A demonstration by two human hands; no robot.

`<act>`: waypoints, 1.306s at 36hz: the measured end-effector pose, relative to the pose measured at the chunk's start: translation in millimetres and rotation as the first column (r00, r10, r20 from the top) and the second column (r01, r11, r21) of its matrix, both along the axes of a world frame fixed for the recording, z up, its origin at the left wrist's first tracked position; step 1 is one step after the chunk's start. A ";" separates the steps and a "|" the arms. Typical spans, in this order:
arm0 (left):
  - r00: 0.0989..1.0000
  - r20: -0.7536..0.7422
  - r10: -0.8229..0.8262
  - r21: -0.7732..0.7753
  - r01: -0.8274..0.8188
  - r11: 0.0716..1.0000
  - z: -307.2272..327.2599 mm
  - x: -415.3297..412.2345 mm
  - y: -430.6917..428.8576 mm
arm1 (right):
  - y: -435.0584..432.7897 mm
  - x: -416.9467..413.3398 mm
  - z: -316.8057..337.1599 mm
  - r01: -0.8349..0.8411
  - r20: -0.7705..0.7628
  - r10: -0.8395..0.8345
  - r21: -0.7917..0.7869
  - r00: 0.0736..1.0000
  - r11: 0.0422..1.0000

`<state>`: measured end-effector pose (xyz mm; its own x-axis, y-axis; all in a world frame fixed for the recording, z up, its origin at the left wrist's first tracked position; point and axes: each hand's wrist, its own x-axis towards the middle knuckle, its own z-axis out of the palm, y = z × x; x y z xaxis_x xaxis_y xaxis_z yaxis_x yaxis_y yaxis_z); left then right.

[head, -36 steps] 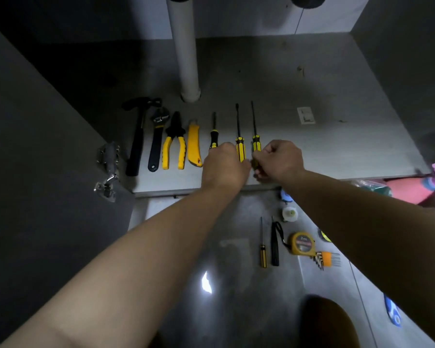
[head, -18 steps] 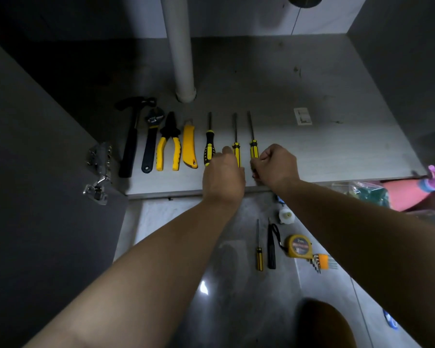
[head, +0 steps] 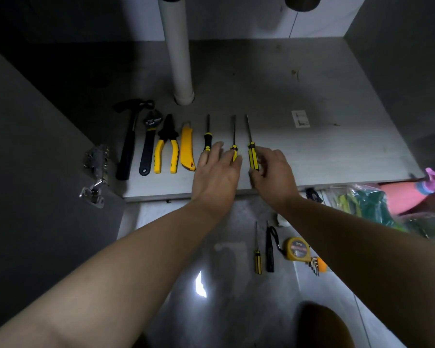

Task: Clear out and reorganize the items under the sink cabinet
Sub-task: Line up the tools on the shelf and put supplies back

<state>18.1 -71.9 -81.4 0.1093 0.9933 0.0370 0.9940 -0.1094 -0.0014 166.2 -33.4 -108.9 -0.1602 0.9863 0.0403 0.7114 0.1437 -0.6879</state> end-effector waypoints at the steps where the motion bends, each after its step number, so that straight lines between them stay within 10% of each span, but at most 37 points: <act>1: 1.000 -0.011 0.002 -0.009 -0.003 1.000 0.9 -0.8 1.2 | 0.2 -0.6 0.0 -0.007 0.016 0.007 0.006 1.000 1.000; 24: 0.994 0.064 0.089 0.035 -0.092 0.995 -2.6 -33.6 11.2 | 1.5 -31.7 9.1 -0.015 0.049 0.016 -0.017 0.999 1.000; 38: 0.992 0.076 0.099 0.019 -0.101 0.995 -8.9 -66.8 13.7 | 5.5 -49.3 26.1 -0.297 0.513 0.213 0.087 0.832 0.951; 47: 0.981 0.068 0.182 0.019 -0.183 0.983 -9.1 -69.9 15.2 | 12.2 -53.8 20.3 -0.311 0.544 0.197 0.126 0.816 0.942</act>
<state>-51.8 -56.7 -90.5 -0.0773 0.9950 0.0635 0.9953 0.0733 0.0638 112.4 -21.2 -88.6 -0.4570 0.8867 0.0701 0.8712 0.4621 -0.1655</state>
